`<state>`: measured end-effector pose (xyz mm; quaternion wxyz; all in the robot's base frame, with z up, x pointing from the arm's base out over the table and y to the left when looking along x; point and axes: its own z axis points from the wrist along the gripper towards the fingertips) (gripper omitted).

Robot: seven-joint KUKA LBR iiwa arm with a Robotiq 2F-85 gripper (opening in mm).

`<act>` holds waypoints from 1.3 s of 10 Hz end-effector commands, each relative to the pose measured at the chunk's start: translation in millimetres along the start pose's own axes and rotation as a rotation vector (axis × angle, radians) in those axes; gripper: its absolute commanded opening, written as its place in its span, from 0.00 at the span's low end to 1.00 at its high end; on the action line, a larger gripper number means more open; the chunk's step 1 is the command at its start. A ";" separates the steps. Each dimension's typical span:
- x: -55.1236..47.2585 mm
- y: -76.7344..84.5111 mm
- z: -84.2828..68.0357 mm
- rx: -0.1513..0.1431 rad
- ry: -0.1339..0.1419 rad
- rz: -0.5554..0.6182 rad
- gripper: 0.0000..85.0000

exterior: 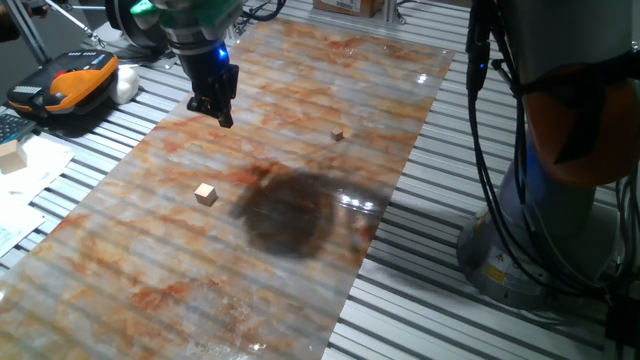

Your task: Pick up one small block

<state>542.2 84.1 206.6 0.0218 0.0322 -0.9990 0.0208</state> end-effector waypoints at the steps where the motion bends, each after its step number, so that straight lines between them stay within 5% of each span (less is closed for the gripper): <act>1: -0.8 -0.8 0.7 0.015 -0.004 -0.003 0.00; 3: 0.6 -3.3 -5.8 0.042 0.004 -0.011 0.00; 11: 0.6 -4.7 -8.2 -0.066 0.035 -0.028 0.00; 13: 0.6 -4.7 -8.2 -0.060 0.042 -0.039 0.00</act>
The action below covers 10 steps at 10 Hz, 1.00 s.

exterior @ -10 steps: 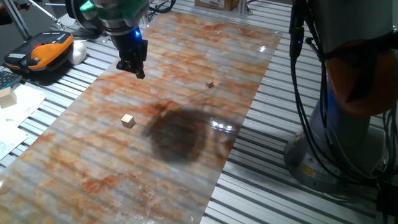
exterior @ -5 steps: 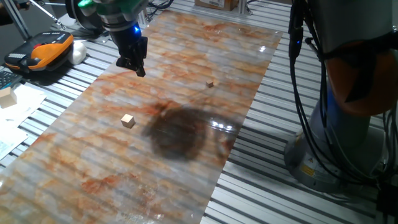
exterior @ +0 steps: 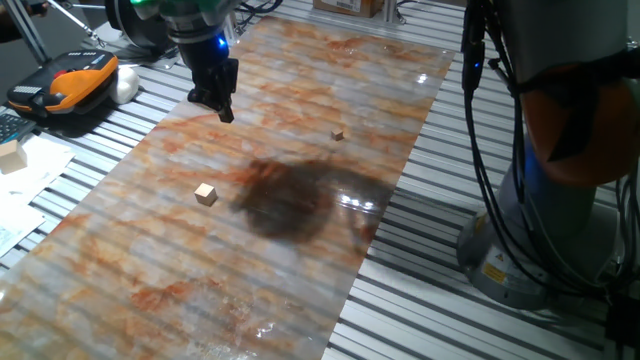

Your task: Pick up one small block

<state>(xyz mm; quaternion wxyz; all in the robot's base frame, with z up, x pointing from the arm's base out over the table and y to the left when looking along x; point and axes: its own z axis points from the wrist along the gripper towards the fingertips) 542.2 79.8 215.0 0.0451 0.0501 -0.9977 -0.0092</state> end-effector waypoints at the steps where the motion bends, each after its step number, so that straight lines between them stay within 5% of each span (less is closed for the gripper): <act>1: 0.0 0.0 0.0 0.006 0.006 0.001 0.00; 2: 0.0 0.0 0.0 0.008 0.014 0.000 0.00; 5: 0.0 0.0 0.0 0.105 0.050 -0.045 0.00; 6: 0.0 0.0 0.0 0.042 0.047 -0.073 0.00; 9: 0.0 0.0 0.0 0.009 -0.029 -0.113 0.00; 10: 0.0 0.0 0.0 -0.001 -0.030 -0.088 0.00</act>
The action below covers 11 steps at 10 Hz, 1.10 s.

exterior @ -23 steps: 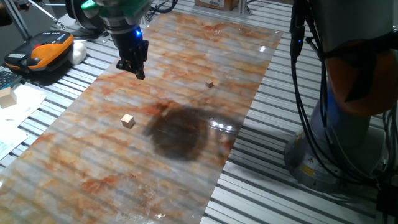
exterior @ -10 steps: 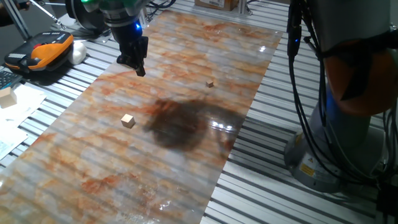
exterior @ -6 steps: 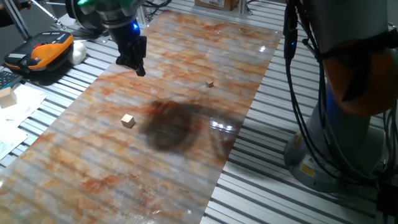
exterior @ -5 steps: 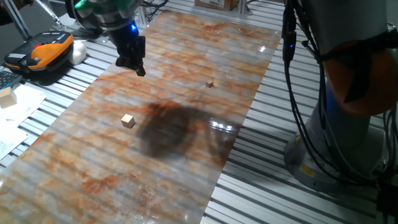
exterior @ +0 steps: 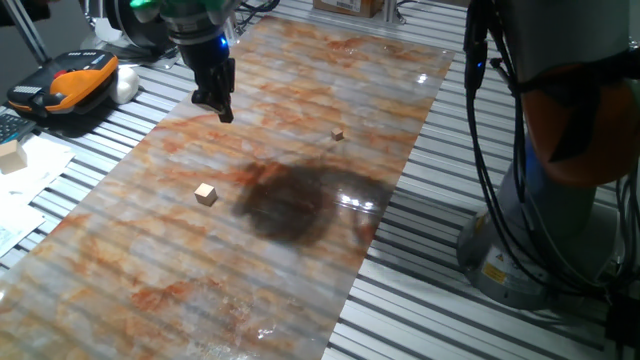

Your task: Pick up one small block

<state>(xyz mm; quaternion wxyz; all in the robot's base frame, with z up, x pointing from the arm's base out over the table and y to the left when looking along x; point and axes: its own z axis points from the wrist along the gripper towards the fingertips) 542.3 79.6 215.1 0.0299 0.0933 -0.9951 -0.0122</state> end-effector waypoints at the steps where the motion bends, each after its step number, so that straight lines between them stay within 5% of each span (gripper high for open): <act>1: 0.0 0.2 0.1 -0.005 -0.005 0.018 0.00; 3: 0.0 0.2 0.1 -0.054 -0.028 0.034 0.00; 11: 0.0 0.2 0.1 -0.051 -0.037 0.063 0.00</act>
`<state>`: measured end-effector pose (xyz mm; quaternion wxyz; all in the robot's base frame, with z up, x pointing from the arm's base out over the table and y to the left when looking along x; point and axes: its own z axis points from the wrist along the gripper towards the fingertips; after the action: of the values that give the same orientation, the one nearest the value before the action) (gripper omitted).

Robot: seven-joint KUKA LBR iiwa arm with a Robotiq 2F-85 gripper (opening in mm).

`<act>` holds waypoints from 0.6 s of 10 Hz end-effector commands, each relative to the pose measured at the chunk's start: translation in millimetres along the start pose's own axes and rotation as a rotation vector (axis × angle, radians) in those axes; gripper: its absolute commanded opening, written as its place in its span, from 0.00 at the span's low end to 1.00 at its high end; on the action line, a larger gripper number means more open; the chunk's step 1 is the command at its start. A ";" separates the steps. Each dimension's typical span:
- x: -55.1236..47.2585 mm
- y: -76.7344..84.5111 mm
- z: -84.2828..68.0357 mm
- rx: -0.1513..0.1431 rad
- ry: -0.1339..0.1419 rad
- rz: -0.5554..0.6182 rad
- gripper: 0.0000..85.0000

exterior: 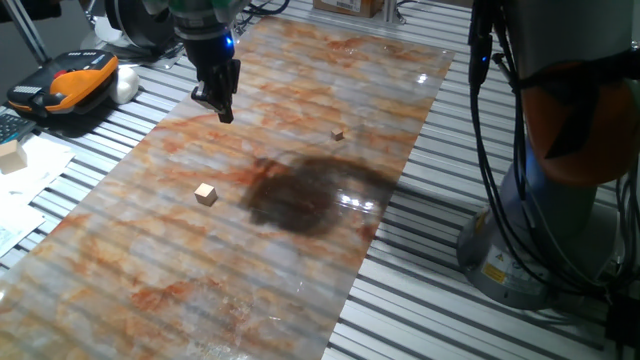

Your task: Pick up one small block

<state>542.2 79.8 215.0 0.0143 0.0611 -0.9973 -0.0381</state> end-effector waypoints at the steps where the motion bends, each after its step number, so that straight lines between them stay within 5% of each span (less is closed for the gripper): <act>1: -0.1 0.0 0.1 -0.003 -0.001 0.006 0.00; 6: -5.5 1.5 -2.0 -0.007 -0.004 0.037 0.00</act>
<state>547.6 81.9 217.1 0.0134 0.0401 -0.9982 -0.0421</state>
